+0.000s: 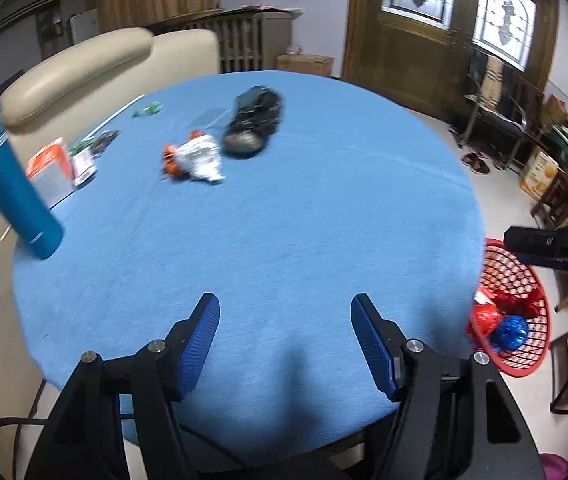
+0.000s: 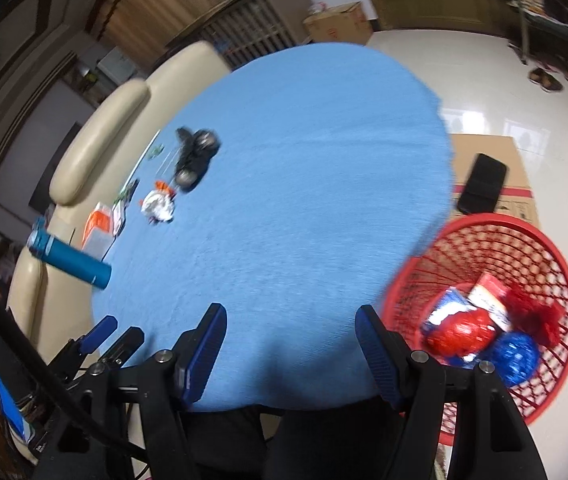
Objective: Collect trash
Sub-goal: 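Move both grippers back over the table toward the white tissue and orange packet, then grasp the white tissue with the right gripper while the left gripper grasps the orange packet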
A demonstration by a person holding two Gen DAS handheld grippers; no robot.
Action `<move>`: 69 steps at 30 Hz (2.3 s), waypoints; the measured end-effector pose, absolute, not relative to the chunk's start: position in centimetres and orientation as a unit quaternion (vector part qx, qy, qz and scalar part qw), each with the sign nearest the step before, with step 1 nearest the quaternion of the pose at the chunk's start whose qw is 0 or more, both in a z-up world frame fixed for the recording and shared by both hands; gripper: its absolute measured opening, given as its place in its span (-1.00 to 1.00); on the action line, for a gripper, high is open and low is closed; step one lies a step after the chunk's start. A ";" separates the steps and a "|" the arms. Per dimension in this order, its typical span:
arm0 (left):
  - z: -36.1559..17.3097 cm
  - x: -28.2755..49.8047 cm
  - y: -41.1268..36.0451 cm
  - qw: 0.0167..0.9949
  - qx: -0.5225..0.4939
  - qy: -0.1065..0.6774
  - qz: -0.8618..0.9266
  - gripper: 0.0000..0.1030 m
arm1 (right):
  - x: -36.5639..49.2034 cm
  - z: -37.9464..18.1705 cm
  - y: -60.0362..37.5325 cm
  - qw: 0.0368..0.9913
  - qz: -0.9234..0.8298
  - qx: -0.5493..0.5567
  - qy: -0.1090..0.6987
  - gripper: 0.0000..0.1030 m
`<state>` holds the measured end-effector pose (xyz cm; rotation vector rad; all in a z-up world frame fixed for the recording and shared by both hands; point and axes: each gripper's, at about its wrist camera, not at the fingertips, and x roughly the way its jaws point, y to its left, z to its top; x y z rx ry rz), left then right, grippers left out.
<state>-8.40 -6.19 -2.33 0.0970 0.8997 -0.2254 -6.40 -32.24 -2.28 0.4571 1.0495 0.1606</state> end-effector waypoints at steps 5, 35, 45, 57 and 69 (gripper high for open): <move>-3.0 -7.9 -2.0 0.899 0.044 0.432 -0.059 0.34 | -2.7 -1.7 -27.6 0.844 0.122 0.179 0.490 0.38; -2.6 0.7 10.9 0.904 0.021 0.421 0.069 0.34 | 19.6 -8.9 -7.4 0.827 0.169 0.114 0.524 0.37; -2.7 5.0 8.7 0.906 0.030 0.421 0.013 0.34 | 18.2 -8.4 -9.6 0.842 0.175 0.102 0.500 -0.04; -5.7 14.9 2.7 0.891 0.043 0.438 -0.113 0.35 | 11.5 -5.9 -20.2 0.851 0.148 0.143 0.483 -0.04; -8.3 18.7 0.8 0.861 0.031 0.478 -0.173 -0.31 | 7.0 -6.8 -27.0 0.846 0.107 0.198 0.484 -0.04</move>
